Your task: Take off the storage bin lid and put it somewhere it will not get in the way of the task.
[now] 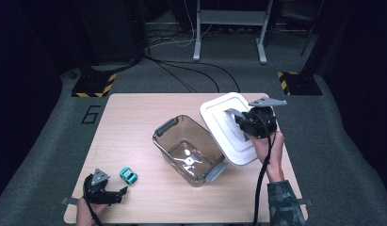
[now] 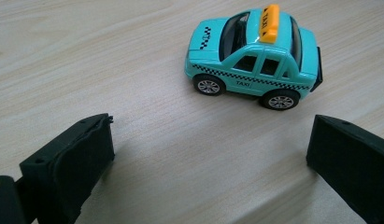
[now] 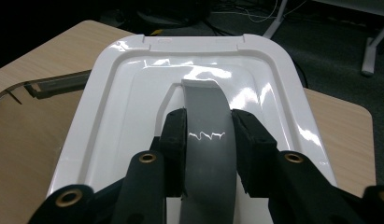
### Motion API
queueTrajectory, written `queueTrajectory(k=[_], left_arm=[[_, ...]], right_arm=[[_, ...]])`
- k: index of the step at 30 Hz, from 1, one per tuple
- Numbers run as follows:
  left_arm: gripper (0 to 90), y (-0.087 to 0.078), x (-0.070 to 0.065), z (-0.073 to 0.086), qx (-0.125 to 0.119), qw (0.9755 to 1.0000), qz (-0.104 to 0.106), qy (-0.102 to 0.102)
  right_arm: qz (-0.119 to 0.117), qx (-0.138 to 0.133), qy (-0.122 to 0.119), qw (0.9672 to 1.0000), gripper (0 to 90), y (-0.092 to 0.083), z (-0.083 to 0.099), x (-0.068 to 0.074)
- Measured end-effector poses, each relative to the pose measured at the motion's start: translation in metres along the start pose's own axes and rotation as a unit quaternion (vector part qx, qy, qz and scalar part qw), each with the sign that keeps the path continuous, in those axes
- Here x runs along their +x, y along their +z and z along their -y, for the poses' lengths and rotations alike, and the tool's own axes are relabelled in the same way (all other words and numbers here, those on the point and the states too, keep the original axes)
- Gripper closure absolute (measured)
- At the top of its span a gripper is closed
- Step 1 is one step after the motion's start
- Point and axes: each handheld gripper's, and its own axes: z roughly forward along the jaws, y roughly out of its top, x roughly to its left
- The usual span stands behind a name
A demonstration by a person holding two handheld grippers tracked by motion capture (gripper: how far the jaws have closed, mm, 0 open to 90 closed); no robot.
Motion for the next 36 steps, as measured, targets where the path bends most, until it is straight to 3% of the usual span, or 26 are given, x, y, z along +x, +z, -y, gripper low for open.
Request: queueTrajectory(k=[15, 26, 36], left_arm=[[0.5, 0.000, 0.000, 0.000, 0.001, 1.0000, 0.000, 0.000], [0.4, 0.000, 0.000, 0.000, 0.001, 1.0000, 0.000, 0.000], [0.5, 0.000, 0.000, 0.000, 0.001, 1.0000, 0.000, 0.001]], right_arm=[[0.044, 0.002, 0.032, 0.9985, 66.5, 0.002, 0.016, -0.029], [0.080, 0.015, 0.055, 0.9951, 66.5, 0.009, 0.034, -0.051], [0.096, 0.031, 0.082, 0.9915, 66.5, 0.022, 0.052, -0.066]])
